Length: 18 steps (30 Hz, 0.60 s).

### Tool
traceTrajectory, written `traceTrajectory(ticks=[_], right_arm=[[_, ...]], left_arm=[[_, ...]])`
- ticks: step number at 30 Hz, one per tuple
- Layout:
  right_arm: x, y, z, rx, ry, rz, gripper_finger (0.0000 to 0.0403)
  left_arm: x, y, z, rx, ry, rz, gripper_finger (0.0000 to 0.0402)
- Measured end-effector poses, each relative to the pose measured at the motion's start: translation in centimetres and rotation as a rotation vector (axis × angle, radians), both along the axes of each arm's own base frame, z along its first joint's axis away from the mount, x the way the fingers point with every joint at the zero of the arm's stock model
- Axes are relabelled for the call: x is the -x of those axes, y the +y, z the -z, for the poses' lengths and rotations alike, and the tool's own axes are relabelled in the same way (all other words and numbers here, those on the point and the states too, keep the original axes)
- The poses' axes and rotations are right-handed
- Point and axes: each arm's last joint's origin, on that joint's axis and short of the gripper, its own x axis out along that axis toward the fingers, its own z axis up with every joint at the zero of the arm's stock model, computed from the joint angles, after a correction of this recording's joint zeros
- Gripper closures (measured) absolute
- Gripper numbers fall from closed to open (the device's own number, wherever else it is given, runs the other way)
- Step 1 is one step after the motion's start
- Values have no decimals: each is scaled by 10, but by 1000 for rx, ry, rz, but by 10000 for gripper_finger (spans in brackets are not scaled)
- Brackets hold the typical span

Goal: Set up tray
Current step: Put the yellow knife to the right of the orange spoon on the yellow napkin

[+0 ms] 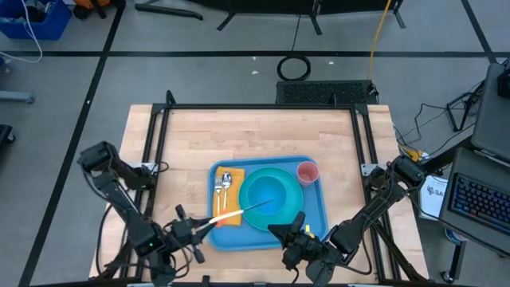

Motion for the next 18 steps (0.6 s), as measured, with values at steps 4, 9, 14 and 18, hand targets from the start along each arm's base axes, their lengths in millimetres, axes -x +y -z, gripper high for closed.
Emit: traceTrajectory(ticks=[4,9,14,18], right_arm=[[0,0,0,-1,-1,1,403],[1,-1,0,5,-9,28,403],[2,0,1,-9,-8,21,403],[2,0,1,-31,-17,23,403]], left_arm=[[14,1,1,3,-32,-7,352],[27,3,4,15,-107,-23,352],[35,2,5,50,-154,-15,352],[34,3,5,65,-166,-21,352]])
